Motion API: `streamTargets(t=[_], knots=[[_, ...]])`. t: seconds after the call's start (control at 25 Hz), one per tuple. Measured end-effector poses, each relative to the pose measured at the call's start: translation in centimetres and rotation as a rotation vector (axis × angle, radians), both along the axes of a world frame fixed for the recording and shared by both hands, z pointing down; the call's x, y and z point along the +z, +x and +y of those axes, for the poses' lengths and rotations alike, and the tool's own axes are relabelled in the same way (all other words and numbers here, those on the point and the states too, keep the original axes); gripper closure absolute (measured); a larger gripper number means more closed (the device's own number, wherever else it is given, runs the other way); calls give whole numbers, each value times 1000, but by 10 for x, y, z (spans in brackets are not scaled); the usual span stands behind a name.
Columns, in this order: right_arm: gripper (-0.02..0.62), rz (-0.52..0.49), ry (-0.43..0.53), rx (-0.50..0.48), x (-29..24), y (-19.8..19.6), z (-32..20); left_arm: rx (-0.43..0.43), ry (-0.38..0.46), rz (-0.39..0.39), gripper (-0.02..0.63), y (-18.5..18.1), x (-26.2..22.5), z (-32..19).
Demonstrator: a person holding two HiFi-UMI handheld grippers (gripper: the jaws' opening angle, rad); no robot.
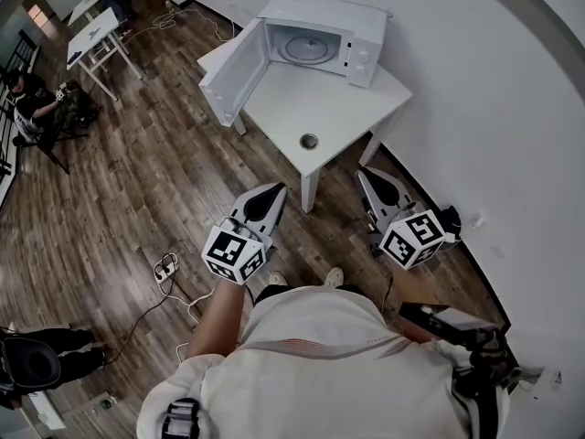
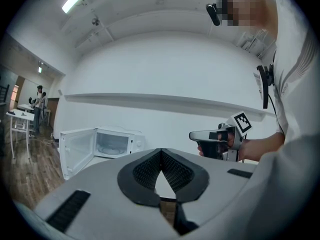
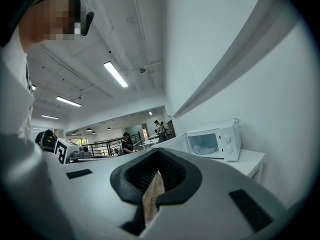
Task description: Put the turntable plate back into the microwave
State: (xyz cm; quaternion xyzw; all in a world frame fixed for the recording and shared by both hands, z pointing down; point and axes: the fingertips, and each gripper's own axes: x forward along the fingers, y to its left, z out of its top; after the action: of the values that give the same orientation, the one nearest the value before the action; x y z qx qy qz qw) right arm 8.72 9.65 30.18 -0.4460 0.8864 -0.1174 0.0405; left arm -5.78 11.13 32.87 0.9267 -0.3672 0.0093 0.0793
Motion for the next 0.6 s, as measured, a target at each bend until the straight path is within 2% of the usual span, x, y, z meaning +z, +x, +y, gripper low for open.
streamTargets(t=[0.24, 0.6], knots=[[592, 12, -2, 7, -2, -15, -2, 9, -8, 13, 595, -15, 0, -4], [591, 26, -27, 10, 4, -14, 1, 21, -15, 39, 595, -15, -2, -1]])
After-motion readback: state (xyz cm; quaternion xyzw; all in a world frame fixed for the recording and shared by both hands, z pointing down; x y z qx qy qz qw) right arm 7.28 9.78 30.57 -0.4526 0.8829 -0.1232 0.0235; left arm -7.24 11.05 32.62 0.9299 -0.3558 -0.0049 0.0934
